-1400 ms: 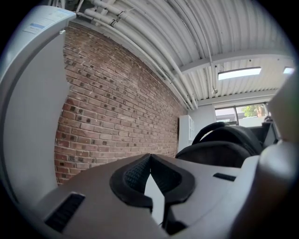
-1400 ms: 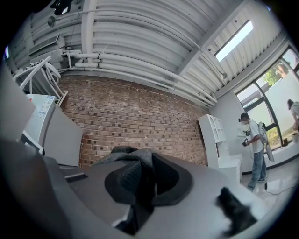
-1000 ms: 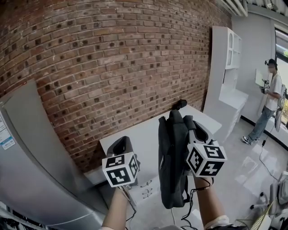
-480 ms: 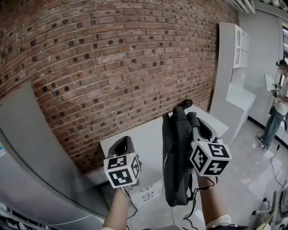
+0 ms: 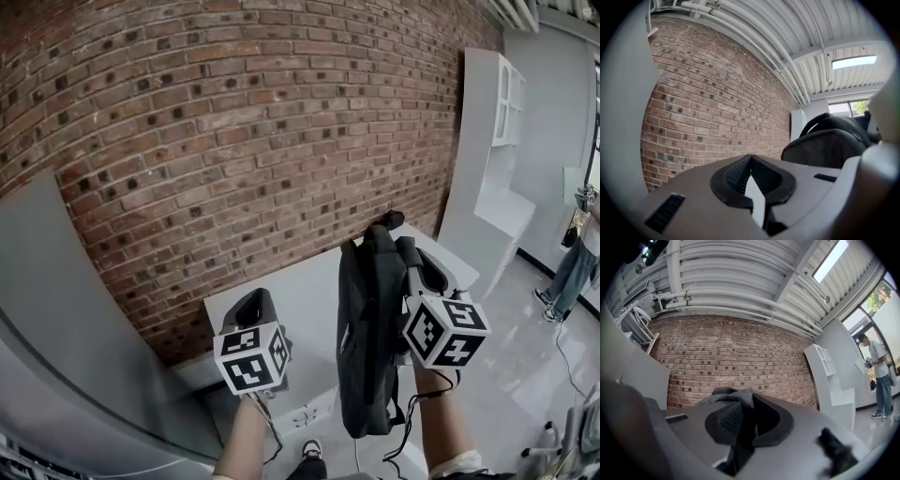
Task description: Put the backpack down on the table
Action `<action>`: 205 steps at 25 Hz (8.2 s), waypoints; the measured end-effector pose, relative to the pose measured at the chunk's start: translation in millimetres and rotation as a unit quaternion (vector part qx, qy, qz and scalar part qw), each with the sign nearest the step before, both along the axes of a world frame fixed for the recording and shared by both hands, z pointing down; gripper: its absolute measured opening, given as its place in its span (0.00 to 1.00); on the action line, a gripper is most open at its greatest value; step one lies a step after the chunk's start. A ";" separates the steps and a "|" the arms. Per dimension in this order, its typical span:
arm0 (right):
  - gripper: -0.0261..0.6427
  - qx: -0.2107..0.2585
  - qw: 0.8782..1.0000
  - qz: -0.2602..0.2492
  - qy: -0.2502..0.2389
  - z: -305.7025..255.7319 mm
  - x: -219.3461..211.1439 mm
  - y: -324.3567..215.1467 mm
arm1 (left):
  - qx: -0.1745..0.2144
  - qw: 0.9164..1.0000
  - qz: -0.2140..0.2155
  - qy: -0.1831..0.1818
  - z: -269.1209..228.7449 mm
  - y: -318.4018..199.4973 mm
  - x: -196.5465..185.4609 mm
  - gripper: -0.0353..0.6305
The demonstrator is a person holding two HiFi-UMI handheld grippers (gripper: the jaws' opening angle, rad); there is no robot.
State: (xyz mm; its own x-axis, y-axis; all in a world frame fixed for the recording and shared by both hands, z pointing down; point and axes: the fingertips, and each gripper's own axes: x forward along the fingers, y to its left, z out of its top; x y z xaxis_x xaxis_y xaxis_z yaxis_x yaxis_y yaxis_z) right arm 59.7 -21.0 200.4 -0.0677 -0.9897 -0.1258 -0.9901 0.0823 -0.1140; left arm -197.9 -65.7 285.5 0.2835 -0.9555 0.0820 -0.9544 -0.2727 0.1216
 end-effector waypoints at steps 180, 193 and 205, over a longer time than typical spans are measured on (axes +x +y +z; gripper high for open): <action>0.10 -0.234 0.961 -0.138 0.052 258.7 112.7 -370.3 | -0.164 0.985 -0.052 -0.021 167.3 -281.3 170.7 0.07; 0.10 -0.247 0.957 -0.147 0.028 295.4 146.2 -388.5 | -0.176 0.983 -0.049 -0.020 188.9 -296.4 204.1 0.07; 0.10 -0.275 0.950 -0.145 0.019 337.8 177.4 -405.1 | -0.204 0.978 -0.038 -0.026 223.9 -312.5 237.1 0.07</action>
State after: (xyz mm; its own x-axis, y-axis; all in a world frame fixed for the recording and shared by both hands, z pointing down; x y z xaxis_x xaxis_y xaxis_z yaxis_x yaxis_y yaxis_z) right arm 237.0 -426.0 538.2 -0.3427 -0.8441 0.4125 -0.9388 0.2913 -0.1838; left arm 39.2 -378.1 509.4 0.1973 -0.8588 0.4728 -0.9780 -0.1391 0.1554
